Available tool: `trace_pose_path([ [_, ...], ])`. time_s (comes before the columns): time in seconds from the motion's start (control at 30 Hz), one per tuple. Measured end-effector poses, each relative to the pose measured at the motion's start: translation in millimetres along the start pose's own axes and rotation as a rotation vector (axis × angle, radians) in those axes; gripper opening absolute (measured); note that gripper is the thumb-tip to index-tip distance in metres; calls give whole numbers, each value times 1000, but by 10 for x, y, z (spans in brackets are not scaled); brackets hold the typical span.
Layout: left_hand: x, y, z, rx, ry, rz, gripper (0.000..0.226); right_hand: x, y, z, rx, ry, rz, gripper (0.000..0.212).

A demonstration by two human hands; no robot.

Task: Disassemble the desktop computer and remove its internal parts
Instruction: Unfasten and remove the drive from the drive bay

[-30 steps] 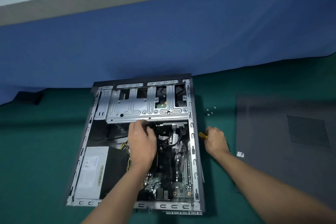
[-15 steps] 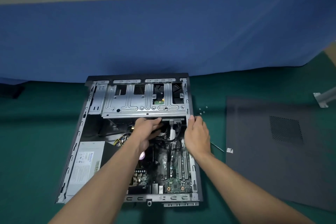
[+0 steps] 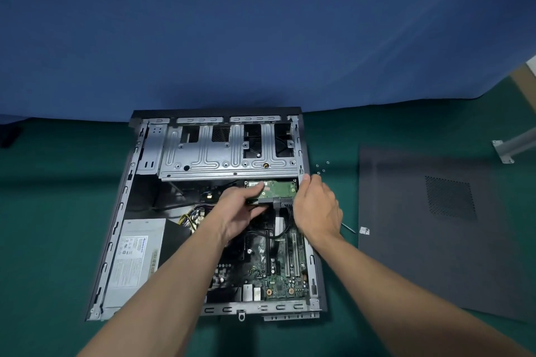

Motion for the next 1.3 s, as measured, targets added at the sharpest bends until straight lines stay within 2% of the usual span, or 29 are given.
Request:
trace_pose_path([
  [0.1,-8,-67,-13,22,1,-4,97,0,-18,-9,22,-9,20,45],
  [0.13,4,-105,-16,7,-13,-9,106,-3,-23,-15,28,-9,24,45],
  [0.27,48,-134,-6,-42,-73,-45,109,-5,-25,-27,41,-14,38,44],
  [0.33,64,-96,-4,-71,-101,-56,99,-1,-33,-22,40,-18,46,44],
  [0.43,104,9,-18,-273,-109,-60,53,-2,-31,-24,48,-18,54,44],
  [0.5,105,44,-36,-223,-101,-18,39,-7,-29,-38,60,-22,59,44],
  [0.6,174,96,-113,-166,-128,-28,48,-14,-42,-32,69,-32,72,44],
  [0.7,301,-17,-168,-220,-131,21,85,-20,-46,-24,67,-42,84,45],
  [0.73,354,-47,-190,-219,-139,30,88,-19,-46,-25,63,-44,88,45],
  [0.93,602,-208,-279,-155,-113,178,49,-10,-48,-23,66,-63,123,47],
  [1.1,839,-248,-178,-18,-22,378,46,-1,-25,-10,89,-42,105,51],
  [1.3,1073,-239,15,125,111,546,19,-21,24,33,122,31,-15,55],
])
Point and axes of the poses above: each hand's wrist, its own x-axis away from the middle knuckle, its own y-axis out of the palm, z = x × y, the point moved 9 cm from there along -x, towards the middle knuckle, and after that the axes turned 5 degrees about y, right-handed, at the moved point
